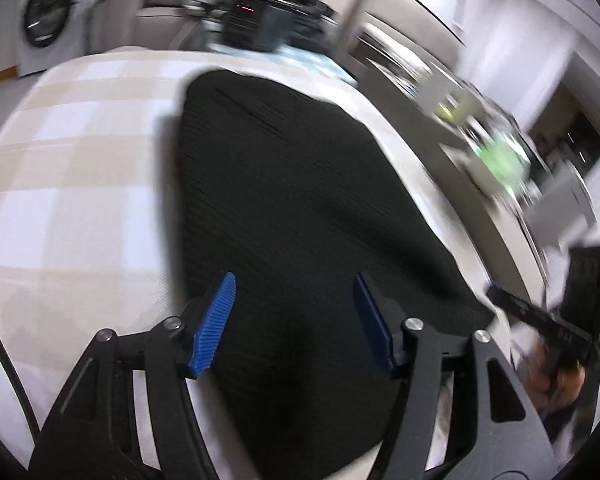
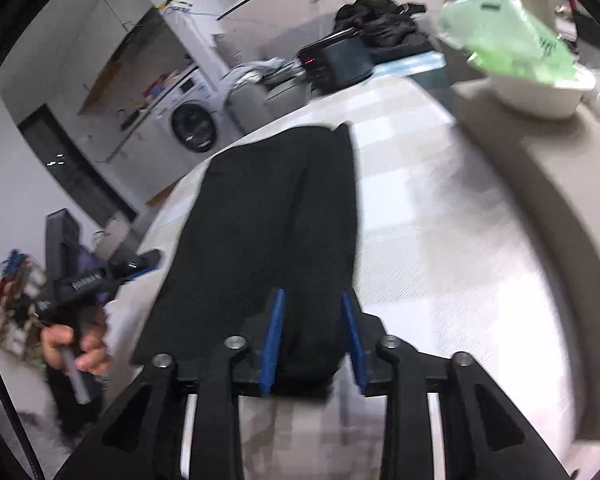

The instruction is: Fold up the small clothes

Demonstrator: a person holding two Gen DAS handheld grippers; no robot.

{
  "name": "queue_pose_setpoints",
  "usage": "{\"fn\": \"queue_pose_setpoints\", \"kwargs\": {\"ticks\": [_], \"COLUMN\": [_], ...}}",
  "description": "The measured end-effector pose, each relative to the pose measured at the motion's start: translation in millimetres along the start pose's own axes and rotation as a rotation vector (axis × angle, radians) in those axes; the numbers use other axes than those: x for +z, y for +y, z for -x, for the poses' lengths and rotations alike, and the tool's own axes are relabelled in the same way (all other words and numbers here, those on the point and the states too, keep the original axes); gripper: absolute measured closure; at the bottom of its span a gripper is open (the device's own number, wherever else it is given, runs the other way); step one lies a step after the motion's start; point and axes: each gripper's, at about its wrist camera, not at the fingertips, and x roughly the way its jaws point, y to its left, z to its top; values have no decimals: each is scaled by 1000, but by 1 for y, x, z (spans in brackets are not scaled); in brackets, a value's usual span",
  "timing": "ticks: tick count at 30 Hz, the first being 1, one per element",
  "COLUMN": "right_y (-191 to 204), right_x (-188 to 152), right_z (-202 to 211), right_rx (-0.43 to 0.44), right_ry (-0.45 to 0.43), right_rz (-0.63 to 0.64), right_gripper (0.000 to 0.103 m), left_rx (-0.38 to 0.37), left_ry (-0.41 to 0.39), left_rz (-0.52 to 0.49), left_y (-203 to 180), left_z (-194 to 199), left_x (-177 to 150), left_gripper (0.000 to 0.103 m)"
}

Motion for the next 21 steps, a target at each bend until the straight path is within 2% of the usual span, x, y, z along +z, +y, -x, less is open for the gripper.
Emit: {"fn": "queue_pose_setpoints", "kwargs": {"ticks": [3, 5, 8, 10, 13, 14, 16, 18, 21], "right_y": [18, 28, 39, 38, 31, 30, 31, 32, 36], "right_x": [-8, -10, -11, -11, -17, -19, -23, -22, -2], "right_z": [-7, -13, -12, -20, -33, -34, -33, -31, -27], "right_rx": [26, 9, 60, 55, -4, -15, -42, -37, -6], "right_ry": [17, 39, 42, 95, 163, 164, 173, 187, 120], "right_rz": [40, 79, 118, 128, 128, 140, 173, 187, 212], "right_gripper": [64, 64, 64, 60, 62, 69, 75, 75, 73], "left_rx": [-34, -5, 15, 9, 4, 1, -10, -23, -29], "left_ry": [42, 44, 28, 32, 32, 21, 11, 9, 10], "left_rz": [-84, -119, -164, -152, -158, -164, -157, -145, -143], "left_y": [-26, -37, -41, -39, -34, -34, -30, -25, -20], "left_z": [-12, -14, -15, -13, -14, -12, -9, -5, -2], "left_x": [-21, -35, -41, -49, -57, -61, -65, -68, -70], "left_gripper": [45, 44, 42, 38, 36, 36, 35, 36, 35]}}
